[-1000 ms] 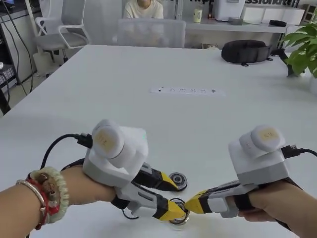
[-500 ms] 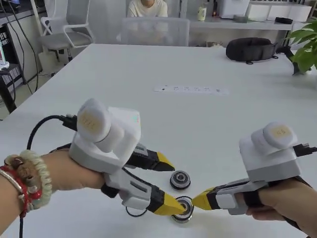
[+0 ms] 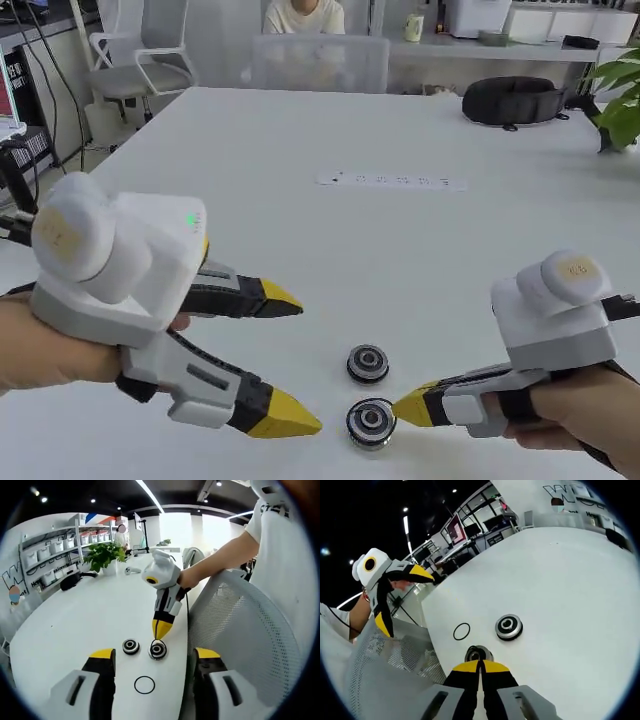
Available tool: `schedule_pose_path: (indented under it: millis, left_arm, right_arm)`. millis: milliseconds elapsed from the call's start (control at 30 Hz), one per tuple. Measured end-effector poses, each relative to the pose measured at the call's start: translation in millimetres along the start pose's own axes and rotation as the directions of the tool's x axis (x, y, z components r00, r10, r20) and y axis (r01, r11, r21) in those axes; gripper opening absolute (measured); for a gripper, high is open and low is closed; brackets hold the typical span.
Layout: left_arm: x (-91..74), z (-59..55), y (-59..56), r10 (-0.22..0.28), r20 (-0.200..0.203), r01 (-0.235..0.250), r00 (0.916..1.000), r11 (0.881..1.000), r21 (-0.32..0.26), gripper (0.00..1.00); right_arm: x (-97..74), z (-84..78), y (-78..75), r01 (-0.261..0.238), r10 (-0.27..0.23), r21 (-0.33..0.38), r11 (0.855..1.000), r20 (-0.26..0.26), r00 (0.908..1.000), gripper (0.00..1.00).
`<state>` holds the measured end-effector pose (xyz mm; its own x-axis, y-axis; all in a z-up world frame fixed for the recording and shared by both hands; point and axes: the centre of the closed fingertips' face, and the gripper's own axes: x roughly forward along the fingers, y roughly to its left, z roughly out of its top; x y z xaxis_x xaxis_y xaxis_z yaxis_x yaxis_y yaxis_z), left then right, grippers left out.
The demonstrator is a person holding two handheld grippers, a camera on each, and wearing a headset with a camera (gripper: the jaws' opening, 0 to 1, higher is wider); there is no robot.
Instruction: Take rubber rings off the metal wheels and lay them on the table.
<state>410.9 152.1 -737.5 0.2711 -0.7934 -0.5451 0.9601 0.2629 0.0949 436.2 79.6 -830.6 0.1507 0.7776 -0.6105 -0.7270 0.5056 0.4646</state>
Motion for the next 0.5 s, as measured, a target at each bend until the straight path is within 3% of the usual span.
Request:
schedule_pose_path:
  millis: [133,200,400,500]
  left_arm:
    - [-13.7,-9.1,2.8,0.039,-0.013,-0.039,0.9991,0.999,-0.005,0.62]
    - [-21.8,-14.1,8.3,0.085,-0.014,-0.085,0.9963,0.996,-0.02,0.64]
    - [-42.9,-22.5,12.5,0.164,0.031,-0.16,0.986,0.983,-0.094,0.66]
    - [-48.8,-30.7,8.9,0.177,0.036,-0.171,0.9836,0.977,-0.126,0.66]
  right_arm:
    - [-0.3,-0.5,-0.2,0.001,-0.001,0.003,1.0,-0.001,1.0,0.0]
    - [-0.4,-0.6,0.0,0.0,0.0,0.006,1.0,-0.001,1.0,0.0]
    - [-0.6,-1.0,-0.5,0.0,0.0,0.01,1.0,-0.002,1.0,0.0]
    - [-1.5,-0.1,-0.9,-0.002,0.002,0.015,1.0,0.004,1.0,0.0]
